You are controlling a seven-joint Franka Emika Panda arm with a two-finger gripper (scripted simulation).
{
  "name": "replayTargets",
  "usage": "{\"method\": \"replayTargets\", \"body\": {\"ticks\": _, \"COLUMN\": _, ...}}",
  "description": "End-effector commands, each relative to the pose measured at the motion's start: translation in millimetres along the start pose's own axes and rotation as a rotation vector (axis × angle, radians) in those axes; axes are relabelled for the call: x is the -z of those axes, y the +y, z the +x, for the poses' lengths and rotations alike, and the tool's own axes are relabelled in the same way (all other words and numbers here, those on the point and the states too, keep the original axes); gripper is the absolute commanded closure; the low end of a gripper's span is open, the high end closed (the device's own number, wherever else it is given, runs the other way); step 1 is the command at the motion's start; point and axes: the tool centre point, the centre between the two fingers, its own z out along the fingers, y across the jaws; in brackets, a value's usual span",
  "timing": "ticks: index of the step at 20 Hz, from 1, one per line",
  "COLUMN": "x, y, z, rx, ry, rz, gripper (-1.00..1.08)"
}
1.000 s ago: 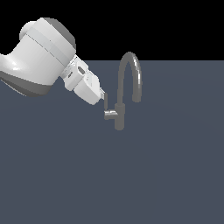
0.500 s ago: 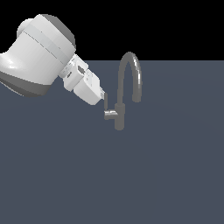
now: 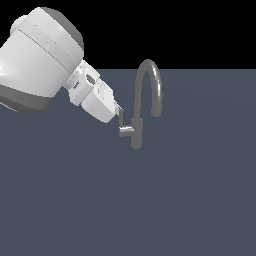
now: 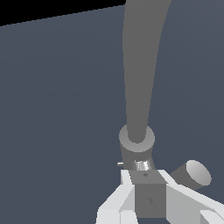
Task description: Turn on the faucet by rotating a designated handle.
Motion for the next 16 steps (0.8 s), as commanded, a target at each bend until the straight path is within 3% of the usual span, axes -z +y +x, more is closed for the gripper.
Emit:
{"method": "replayTargets", "body": {"ticks": 1, "x": 1.0, "y": 6.9, "z": 6.0, "rx": -0.006, "ry": 0.002, "rz": -0.006, "gripper": 1.08}}
{"method": "replayTargets", "body": {"ticks": 5, "x": 3.7, "y": 6.8, "z": 3.6, "rx": -0.003, "ry": -0.001, "rz": 0.003, "gripper": 1.08}}
{"method": "replayTargets", "body": {"ticks": 16, "x": -5.7, "y": 43.5, "z": -0.2, "rx": -0.005, "ry": 0.001, "rz": -0.002, "gripper": 1.08}}
